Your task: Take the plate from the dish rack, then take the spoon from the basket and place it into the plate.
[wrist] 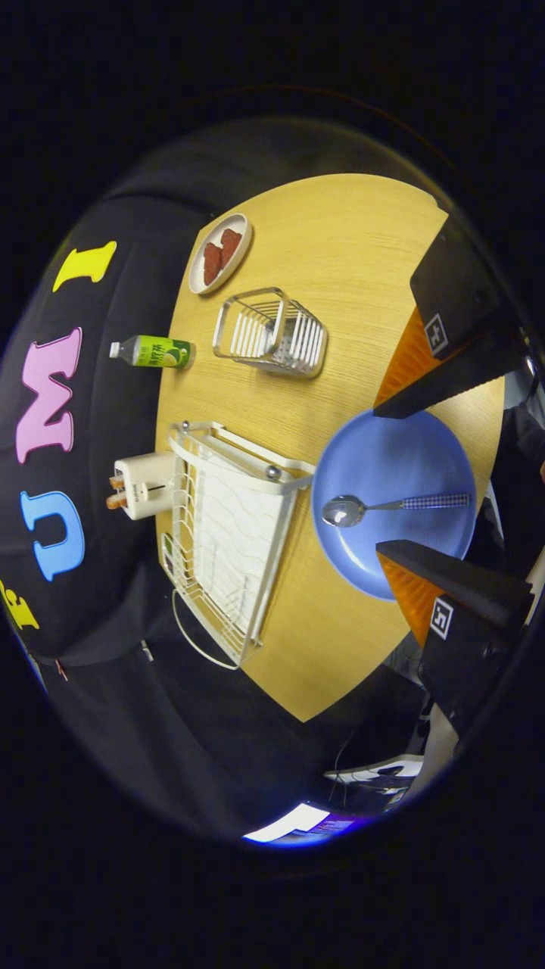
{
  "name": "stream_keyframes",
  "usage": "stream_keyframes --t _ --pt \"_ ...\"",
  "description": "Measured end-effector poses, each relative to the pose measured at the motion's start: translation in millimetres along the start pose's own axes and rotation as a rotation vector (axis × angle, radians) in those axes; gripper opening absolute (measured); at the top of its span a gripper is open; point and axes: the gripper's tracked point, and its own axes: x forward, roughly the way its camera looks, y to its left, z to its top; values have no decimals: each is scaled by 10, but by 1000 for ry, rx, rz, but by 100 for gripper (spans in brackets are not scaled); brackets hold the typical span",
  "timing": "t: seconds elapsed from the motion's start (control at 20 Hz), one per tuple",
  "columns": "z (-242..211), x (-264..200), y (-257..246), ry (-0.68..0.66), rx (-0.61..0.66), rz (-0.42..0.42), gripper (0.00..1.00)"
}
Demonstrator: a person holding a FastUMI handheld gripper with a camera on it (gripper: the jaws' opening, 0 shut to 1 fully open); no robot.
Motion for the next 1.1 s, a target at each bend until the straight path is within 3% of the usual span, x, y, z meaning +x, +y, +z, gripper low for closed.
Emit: stream_keyframes --t 0.25,0.65,0.85,1.1 --pt "973 -353 -338 -204 -47 -78 99" --pt "2287 -1302 -845 -496 -126 -193 99" --pt "2623 -1806 -952 -606 -163 -220 98" --pt "2782 -2017 -1056 -685 -196 -221 98"
